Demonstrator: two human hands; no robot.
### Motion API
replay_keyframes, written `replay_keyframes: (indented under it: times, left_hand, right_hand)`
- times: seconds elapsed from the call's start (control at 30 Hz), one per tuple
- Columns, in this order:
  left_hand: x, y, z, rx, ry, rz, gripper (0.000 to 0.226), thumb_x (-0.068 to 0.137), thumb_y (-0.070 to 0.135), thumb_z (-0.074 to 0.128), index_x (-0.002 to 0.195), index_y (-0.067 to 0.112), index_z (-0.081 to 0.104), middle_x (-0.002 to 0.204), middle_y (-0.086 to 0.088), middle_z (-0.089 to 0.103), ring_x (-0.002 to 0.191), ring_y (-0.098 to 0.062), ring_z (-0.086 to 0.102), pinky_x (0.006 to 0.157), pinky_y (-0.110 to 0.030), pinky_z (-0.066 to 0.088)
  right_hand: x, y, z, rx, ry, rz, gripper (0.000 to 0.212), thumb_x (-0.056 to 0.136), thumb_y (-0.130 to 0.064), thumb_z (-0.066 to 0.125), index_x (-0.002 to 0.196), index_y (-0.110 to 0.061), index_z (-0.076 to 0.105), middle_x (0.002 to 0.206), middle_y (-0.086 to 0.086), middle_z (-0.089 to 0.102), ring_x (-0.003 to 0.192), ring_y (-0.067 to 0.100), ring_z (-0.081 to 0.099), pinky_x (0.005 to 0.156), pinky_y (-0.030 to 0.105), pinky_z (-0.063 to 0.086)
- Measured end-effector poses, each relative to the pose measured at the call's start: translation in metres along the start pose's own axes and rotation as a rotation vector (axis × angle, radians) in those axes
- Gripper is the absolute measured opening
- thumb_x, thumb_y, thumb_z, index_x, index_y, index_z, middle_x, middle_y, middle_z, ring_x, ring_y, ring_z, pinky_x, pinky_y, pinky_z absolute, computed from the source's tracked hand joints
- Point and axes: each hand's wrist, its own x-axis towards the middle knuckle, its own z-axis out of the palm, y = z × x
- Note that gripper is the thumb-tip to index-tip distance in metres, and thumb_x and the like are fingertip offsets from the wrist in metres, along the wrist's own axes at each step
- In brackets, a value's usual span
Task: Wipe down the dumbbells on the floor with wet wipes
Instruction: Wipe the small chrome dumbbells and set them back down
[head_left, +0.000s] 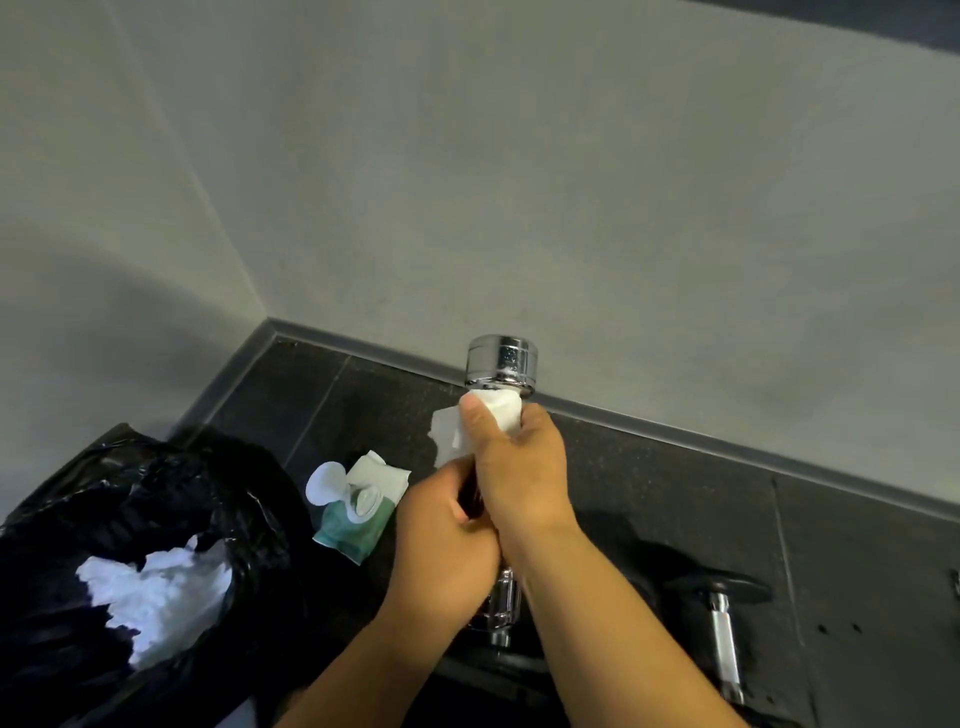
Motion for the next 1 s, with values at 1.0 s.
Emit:
replay_keyframes:
  times: [1.0]
  left_hand:
    - [-0.008,0.021,0.000,-0.261,-0.389,-0.133,0.023,0.093,0.027,0.059,0.092,0.008,0.073,0.080,-0.024,0.069,0.059,-0.022,0.065,0.060,-0.028,0.056]
  right_hand:
    - [0.008,-0.058,-0.038,0.226,-0.135,0.135,0.015,0.079,-0.022,0.076,0.081,-0.017,0.061,0.065,0.003,0.061,0.059,0.020,0.058,0.062,0.032,0.050]
